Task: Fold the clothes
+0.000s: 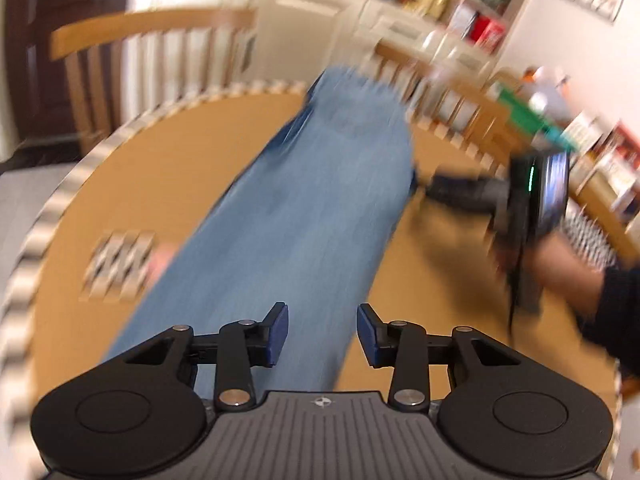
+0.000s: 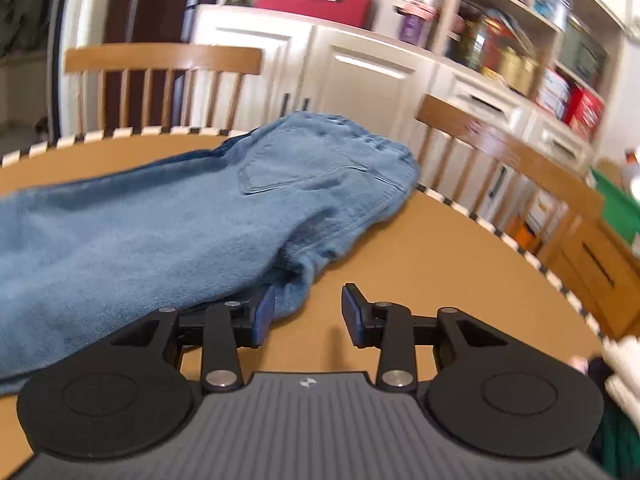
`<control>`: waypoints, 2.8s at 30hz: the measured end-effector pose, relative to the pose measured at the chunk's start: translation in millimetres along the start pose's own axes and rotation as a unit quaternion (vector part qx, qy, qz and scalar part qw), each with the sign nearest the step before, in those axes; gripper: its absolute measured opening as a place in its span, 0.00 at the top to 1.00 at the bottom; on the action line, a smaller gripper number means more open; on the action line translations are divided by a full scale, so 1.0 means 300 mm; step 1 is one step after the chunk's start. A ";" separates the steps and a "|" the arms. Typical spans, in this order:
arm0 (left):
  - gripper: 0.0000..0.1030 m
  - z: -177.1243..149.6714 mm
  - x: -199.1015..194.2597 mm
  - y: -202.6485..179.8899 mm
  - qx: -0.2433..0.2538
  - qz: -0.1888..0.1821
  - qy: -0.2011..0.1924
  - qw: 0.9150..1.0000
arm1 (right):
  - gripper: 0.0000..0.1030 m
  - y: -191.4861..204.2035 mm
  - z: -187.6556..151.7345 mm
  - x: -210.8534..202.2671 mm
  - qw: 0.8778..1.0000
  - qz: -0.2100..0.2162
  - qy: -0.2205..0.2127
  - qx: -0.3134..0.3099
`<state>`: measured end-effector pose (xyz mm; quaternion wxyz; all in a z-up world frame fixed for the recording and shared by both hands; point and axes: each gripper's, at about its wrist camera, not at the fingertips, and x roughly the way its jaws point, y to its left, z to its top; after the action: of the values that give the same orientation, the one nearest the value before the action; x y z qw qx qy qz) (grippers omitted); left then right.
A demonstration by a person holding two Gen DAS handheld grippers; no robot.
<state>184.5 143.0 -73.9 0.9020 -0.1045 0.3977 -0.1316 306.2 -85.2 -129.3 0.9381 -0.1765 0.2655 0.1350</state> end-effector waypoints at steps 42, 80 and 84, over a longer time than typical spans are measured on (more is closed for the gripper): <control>0.85 0.242 0.459 0.146 0.056 0.041 -0.016 0.997 | 0.52 -0.116 0.044 0.022 0.960 -0.001 0.099 0.262; 0.37 -0.168 -0.164 0.672 0.039 -0.250 0.235 0.939 | 0.57 0.765 -0.269 -0.776 0.779 0.152 0.139 0.592; 0.37 -0.210 -0.163 0.728 -0.019 -0.282 0.277 0.918 | 0.57 0.785 -0.341 -0.814 0.727 0.198 0.155 0.639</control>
<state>139.6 359.5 -146.1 0.6792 -0.1892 0.5880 -0.3964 -22.5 46.9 -138.5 0.7266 0.5034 0.4595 0.0869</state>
